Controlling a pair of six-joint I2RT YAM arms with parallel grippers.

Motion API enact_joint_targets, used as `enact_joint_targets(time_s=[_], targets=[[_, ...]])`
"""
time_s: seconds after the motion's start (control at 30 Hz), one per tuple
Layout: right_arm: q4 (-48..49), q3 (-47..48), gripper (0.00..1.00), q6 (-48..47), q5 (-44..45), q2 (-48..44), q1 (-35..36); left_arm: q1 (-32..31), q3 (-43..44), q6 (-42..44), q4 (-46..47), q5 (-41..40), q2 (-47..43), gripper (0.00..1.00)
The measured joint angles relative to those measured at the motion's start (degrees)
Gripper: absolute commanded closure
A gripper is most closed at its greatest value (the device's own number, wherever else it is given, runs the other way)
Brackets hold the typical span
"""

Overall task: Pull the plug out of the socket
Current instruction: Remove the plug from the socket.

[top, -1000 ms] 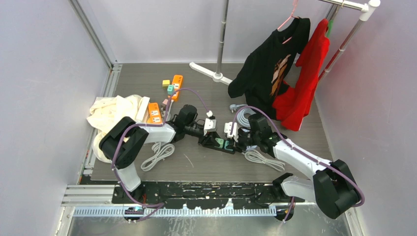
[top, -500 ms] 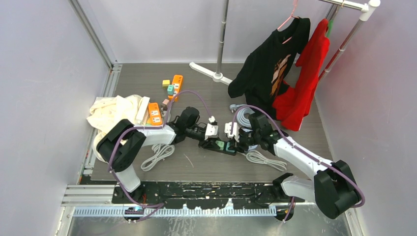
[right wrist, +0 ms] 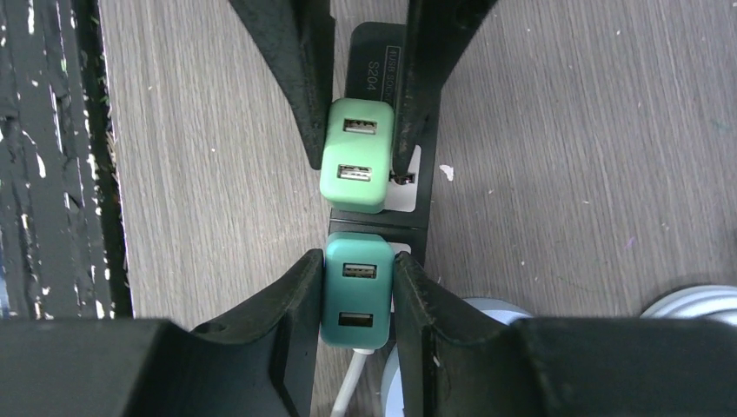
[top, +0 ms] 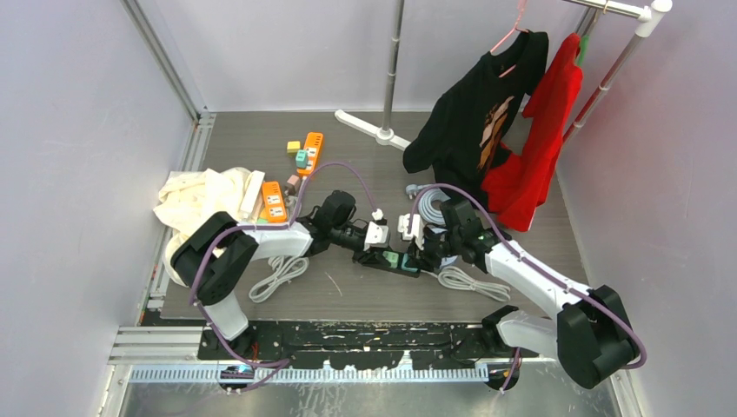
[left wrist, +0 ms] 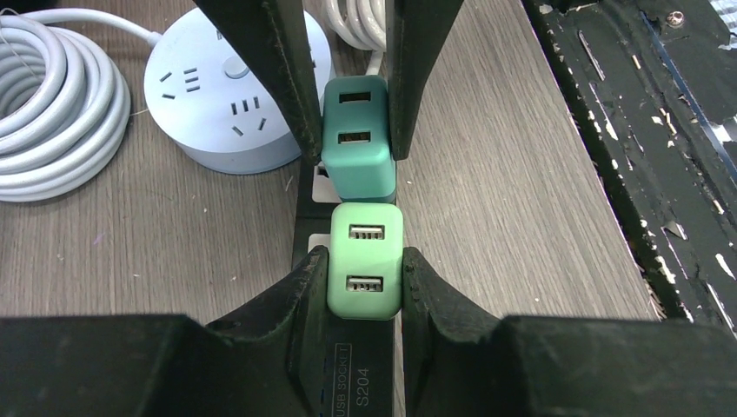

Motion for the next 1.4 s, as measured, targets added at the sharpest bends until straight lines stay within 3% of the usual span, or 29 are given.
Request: enact_joint_targets(time_s=[0.2, 0.57, 0.87, 1.17, 1.3, 1.4], targets=[[0.9, 0.0, 0.99, 4.5, -0.6, 0.4, -2.1, 0.0, 0.4, 0.0, -0.8, -0.5, 0.0, 1.0], [-4.4, 0.1, 0.99, -2.2, -3.3, -2.3, -4.0, -0.5, 1.7, -0.3, -2.3, -0.6, 0.7, 1.0], [-4.9, 3.3, 0.99, 2.2, -3.8, -2.6, -2.2, -0.3, 1.9, -1.7, -2.7, -0.6, 0.7, 1.0], [-8.3, 5.8, 0.99, 6.8, -6.3, -5.1, -9.2, -0.1, 1.0, -11.0, 0.2, -5.1, -0.3, 0.58], [-9.9, 5.8, 0.99, 11.1, -8.3, -7.2, -12.7, 0.3, -0.5, -16.3, 1.9, -9.4, -1.9, 0.44], [-9.8, 5.8, 0.99, 15.6, -10.2, -8.3, -15.2, 0.6, -1.4, -19.4, 3.2, -12.1, -3.7, 0.38]])
